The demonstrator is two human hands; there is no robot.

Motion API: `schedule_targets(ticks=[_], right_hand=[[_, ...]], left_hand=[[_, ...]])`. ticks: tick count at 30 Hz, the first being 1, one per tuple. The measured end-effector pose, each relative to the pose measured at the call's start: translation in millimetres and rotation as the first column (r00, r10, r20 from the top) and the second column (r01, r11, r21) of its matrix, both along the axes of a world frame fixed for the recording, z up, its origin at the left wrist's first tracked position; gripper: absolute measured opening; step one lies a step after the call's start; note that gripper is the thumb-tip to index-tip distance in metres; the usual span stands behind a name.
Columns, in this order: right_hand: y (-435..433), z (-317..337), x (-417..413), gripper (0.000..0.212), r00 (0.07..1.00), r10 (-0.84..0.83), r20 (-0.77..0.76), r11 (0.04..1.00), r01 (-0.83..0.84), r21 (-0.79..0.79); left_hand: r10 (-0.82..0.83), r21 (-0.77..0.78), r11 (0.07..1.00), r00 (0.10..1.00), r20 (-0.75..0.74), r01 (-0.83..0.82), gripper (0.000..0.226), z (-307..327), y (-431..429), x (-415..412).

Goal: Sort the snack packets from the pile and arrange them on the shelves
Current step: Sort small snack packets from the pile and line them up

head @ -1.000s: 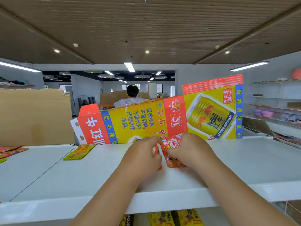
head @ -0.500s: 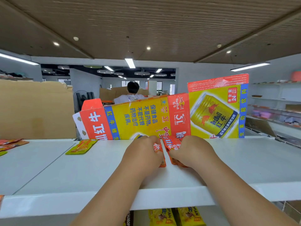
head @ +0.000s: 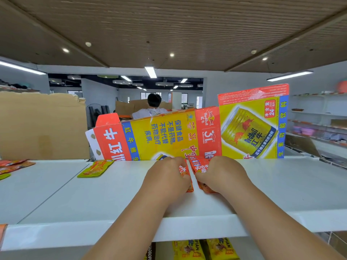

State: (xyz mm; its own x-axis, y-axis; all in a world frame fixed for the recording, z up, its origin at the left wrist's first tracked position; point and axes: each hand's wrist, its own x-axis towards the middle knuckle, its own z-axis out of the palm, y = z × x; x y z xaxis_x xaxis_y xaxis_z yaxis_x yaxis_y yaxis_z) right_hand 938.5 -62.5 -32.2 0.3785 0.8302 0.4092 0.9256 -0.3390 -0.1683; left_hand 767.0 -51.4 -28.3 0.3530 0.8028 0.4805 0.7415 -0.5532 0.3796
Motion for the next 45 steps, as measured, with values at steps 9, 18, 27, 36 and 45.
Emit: schedule_targets(ticks=[9, 18, 27, 36, 45], right_hand=[[-5, 2, -4, 0.053, 1.0, 0.004, 0.005, 1.0, -0.004, -0.008], [-15, 5, -8, 0.053, 1.0, -0.006, -0.006, 0.999, 0.006, -0.043], [-24, 7, -9, 0.057, 0.998, 0.067, -0.002, 0.985, -0.066, 0.161], [-20, 6, -10, 0.037, 0.951, 0.3, 0.076, 0.919, -0.31, 0.244], [-33, 29, -21, 0.062, 0.909, 0.4, 0.116, 0.87, -0.416, 0.263]], left_hand=[[0.012, -0.024, 1.0, 1.0, 0.002, -0.012, 0.035, -1, 0, 1], [0.023, -0.015, 1.0, 0.999, -0.024, -0.023, 0.034, 0, 1, 0], [0.028, -0.02, 0.999, 1.0, -0.007, -0.028, 0.035, 0, 2, 2], [0.061, 0.065, 0.996, 0.998, -0.009, -0.06, 0.037, -3, 5, 3], [0.189, 0.351, 0.929, 0.967, -0.169, -0.12, 0.069, 6, -4, -21]])
